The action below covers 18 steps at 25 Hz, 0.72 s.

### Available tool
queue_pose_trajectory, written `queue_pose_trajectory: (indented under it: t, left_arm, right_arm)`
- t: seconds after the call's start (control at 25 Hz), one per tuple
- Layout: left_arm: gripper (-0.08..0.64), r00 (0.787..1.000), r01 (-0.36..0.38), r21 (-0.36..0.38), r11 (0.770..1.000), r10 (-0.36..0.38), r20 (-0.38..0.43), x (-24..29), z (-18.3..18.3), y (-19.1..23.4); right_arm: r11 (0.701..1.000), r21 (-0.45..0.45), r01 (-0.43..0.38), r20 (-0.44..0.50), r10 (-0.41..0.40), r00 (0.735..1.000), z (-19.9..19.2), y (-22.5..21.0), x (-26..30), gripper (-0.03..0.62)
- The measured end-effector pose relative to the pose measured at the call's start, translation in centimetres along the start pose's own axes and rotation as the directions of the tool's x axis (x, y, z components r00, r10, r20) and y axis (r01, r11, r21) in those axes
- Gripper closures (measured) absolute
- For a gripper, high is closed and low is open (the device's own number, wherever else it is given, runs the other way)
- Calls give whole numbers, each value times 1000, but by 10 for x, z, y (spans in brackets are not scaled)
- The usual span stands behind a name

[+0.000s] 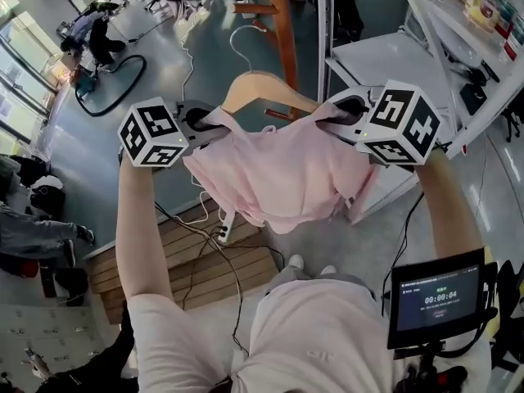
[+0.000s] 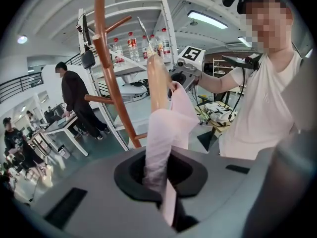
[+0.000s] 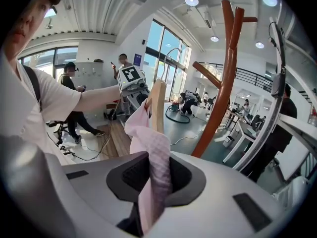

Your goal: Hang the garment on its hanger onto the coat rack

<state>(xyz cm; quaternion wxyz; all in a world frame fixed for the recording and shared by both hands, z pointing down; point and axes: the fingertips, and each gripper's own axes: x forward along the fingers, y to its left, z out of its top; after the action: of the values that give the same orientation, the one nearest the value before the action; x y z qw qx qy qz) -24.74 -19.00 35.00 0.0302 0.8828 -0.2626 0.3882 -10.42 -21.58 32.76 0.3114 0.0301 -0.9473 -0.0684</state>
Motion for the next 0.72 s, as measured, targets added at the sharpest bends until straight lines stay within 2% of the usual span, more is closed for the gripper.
queue_pose_trajectory:
  t: [0.16, 0.32, 0.48, 0.72]
  left_arm:
    - [535, 1000, 15, 39, 999, -16, 19, 0, 4, 55]
    - [535, 999, 32, 76, 997, -33, 22, -7, 21, 89]
    - [535, 997, 66, 117, 991, -69, 22, -3, 30, 104]
    - [535, 990, 141, 143, 980, -143, 4, 25, 20, 108]
  right_arm:
    - [999, 5, 46, -7, -45, 999, 19, -43, 16, 520]
    - [996, 46, 73, -10, -73, 997, 37, -68, 12, 520]
    - [990, 103, 95, -16, -93, 996, 38, -76, 11, 520]
    - [975, 184, 122, -31, -118, 992, 13, -76, 21, 520]
